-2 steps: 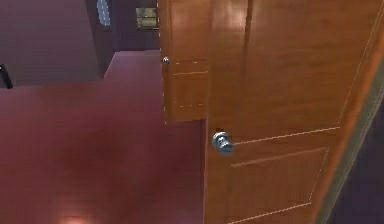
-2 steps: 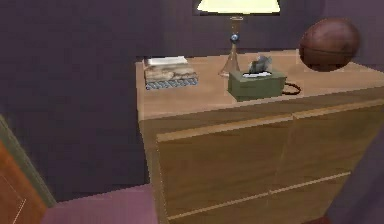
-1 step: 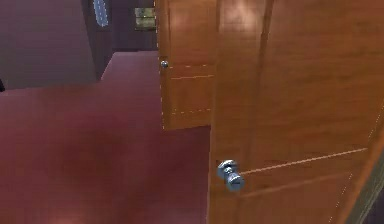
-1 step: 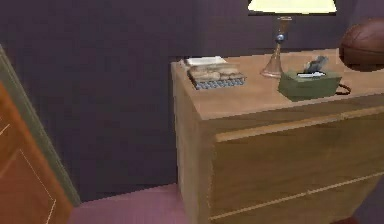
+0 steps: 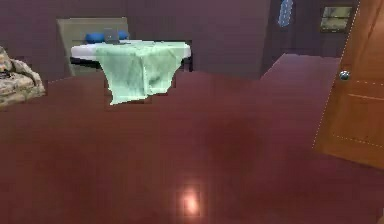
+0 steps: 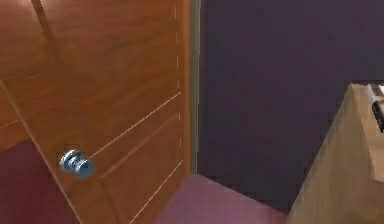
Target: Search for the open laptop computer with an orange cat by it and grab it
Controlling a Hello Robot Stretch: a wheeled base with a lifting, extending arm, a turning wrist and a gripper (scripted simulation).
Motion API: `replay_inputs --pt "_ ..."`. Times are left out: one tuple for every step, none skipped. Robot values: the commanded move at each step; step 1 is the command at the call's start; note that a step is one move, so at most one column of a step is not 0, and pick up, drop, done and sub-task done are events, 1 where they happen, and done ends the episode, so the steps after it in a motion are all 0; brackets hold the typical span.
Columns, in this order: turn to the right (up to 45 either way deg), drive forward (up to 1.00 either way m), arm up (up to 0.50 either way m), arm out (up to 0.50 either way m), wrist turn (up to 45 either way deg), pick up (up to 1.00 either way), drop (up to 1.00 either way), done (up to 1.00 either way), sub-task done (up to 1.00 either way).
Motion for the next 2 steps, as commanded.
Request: replay_inputs --pt "-45.0 0.0 0.0 0.0 0.0 0.0 0.0 0.0 0.0" --pt "0.0 1.0 0.0 0.0 0.0 0.0 0.0 0.0 0.0"
